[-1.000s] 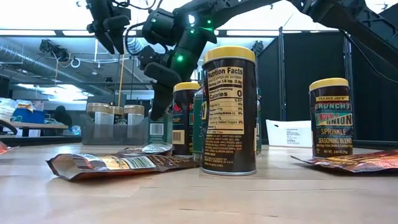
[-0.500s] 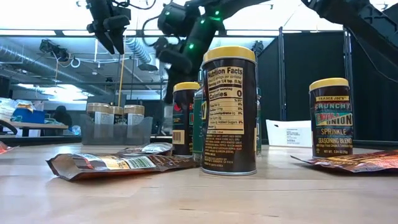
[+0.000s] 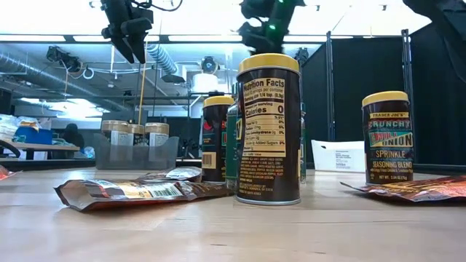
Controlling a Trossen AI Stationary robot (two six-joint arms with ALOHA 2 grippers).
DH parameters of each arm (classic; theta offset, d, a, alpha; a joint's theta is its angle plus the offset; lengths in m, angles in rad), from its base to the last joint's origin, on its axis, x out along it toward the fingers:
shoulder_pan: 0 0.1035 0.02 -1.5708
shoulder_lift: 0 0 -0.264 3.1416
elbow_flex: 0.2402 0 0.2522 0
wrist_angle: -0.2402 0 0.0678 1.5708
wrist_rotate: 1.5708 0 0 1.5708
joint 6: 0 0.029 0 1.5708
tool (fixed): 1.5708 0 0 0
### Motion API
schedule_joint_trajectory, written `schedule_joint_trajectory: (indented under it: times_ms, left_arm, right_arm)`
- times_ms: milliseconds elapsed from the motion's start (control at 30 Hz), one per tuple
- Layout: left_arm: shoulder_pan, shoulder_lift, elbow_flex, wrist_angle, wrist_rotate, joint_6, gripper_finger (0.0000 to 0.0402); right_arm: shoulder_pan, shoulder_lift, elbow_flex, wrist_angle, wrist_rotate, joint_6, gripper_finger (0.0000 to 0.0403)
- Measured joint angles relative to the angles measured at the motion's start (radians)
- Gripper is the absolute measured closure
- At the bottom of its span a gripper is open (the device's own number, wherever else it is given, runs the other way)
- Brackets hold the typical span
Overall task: Sort spices by type
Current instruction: Put the green seasoning bottle into the right white bin
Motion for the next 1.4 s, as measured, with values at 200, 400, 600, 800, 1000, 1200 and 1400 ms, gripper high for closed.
schedule_joint_trajectory:
  times_ms: [200, 400, 600, 800, 1000, 1200, 1400]
  left_arm:
    - [0.0, 0.0, 0.0, 0.0, 0.0, -0.004, 0.0065]
    - [0.0, 0.0, 0.0, -0.001, 0.0, -0.024, 0.0065]
    - [0.0, 0.0, 0.0, 0.0, 0.0, -0.024, 0.0065]
    - [0.0, 0.0, 0.0, 0.004, 0.0, -0.024, 0.0065]
    - [0.0, 0.0, -0.001, 0.046, 0.0, -0.026, 0.0065]
    - [0.0, 0.0, -0.001, 0.074, 0.0, -0.044, 0.0065]
    - [0.0, 0.0, -0.001, 0.074, 0.0, -0.046, 0.0065]
  right_arm:
    - [-0.152, -0.081, -0.017, -0.079, 0.008, -0.011, 0.0195]
    - [-0.266, -0.223, -0.274, -0.022, 0.005, 0.006, 0.0195]
    - [-0.317, -0.387, -0.608, 0.222, -0.023, 0.068, 0.0195]
    - [-0.337, -0.458, -0.81, 0.308, -0.033, 0.104, 0.0196]
    - [-0.348, -0.474, -0.918, 0.424, -0.046, 0.106, 0.0196]
    - [-0.416, -0.474, -1.016, 0.502, -0.063, 0.132, 0.0196]
    - [-0.474, -0.475, -1.065, 0.593, -0.099, 0.133, 0.0196]
